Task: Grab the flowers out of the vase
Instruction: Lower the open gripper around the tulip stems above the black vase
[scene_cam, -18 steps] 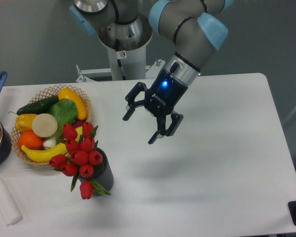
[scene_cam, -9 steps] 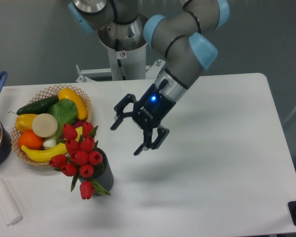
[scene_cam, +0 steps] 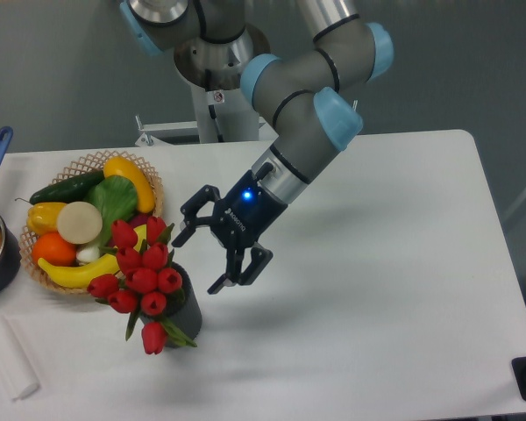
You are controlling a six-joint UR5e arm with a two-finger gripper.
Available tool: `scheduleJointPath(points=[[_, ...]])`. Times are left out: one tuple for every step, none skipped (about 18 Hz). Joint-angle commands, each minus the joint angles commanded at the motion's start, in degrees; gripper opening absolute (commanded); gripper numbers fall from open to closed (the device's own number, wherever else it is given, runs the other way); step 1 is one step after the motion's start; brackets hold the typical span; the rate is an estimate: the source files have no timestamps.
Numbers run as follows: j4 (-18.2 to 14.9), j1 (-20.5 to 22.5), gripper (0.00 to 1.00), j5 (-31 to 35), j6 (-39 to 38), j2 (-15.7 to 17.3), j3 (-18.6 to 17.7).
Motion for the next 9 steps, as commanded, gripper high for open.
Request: scheduleJointPath(points=[[0.0, -0.4, 1.00, 0.0, 0.0, -0.4, -0.1], [0.1, -0.5, 1.00, 0.0, 0.0, -0.5, -0.2], [0.1, -0.5, 1.00, -0.2, -0.1, -0.6, -0.1], [0.2, -0.6, 1.00, -0.6, -0.2, -0.5, -0.1], [0.3, -0.8, 1.00, -0.9, -0.3, -0.6, -0.1], [0.4, -1.1, 1.00, -0.9, -0.3, -0.6, 0.1], [0.4, -1.1, 1.00, -0.9, -0.3, -0.8, 0.2], [0.4, -1.2, 1.00, -0.9, -0.3, -1.2, 0.3], [0.4, -1.2, 1.00, -1.0, -0.4, -1.4, 0.4]])
